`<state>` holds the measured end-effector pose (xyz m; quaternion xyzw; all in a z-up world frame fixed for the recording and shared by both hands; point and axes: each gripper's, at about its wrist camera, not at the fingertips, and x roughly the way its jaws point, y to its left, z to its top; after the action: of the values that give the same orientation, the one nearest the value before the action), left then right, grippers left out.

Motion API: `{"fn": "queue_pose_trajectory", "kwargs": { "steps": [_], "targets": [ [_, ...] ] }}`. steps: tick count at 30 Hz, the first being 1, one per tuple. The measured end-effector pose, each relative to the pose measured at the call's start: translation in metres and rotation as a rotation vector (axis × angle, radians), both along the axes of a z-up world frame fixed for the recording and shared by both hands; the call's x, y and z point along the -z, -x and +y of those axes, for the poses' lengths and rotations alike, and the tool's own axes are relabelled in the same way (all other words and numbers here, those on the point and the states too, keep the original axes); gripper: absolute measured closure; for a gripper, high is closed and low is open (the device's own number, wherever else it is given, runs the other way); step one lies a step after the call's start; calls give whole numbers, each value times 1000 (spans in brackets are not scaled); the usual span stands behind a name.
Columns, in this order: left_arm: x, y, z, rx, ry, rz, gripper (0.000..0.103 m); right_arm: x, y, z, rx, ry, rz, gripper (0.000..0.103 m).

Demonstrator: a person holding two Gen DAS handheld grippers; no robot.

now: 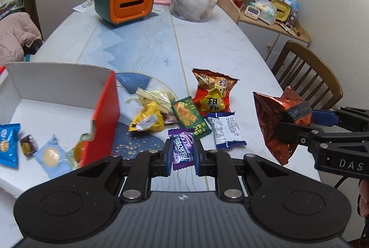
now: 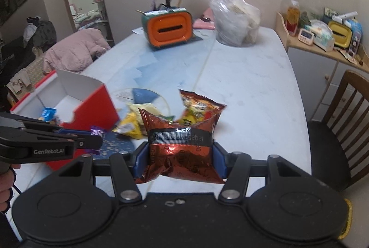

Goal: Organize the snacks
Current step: 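Carry the purple candy and foil bag over into the white box with both tools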

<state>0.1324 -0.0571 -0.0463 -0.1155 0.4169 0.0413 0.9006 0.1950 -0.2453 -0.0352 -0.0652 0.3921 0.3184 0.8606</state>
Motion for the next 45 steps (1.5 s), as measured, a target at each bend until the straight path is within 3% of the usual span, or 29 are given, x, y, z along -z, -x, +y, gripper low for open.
{"fn": "queue_pose_trajectory", "kwargs": {
  "steps": [12, 23, 36, 45],
  "targets": [
    [-29, 39, 51, -33, -18, -38, 85, -28, 41, 61, -72, -29, -42, 47],
    [-39, 64, 113, -65, -37, -52, 85, -36, 62, 133, -141, -31, -63, 48],
    [-28, 75, 189, -124, -60, -15, 85, -21, 68, 211, -199, 6, -51, 47],
    [-4, 61, 241, -173, -71, 60, 85, -2, 57, 261, -245, 69, -23, 47]
  ]
}}
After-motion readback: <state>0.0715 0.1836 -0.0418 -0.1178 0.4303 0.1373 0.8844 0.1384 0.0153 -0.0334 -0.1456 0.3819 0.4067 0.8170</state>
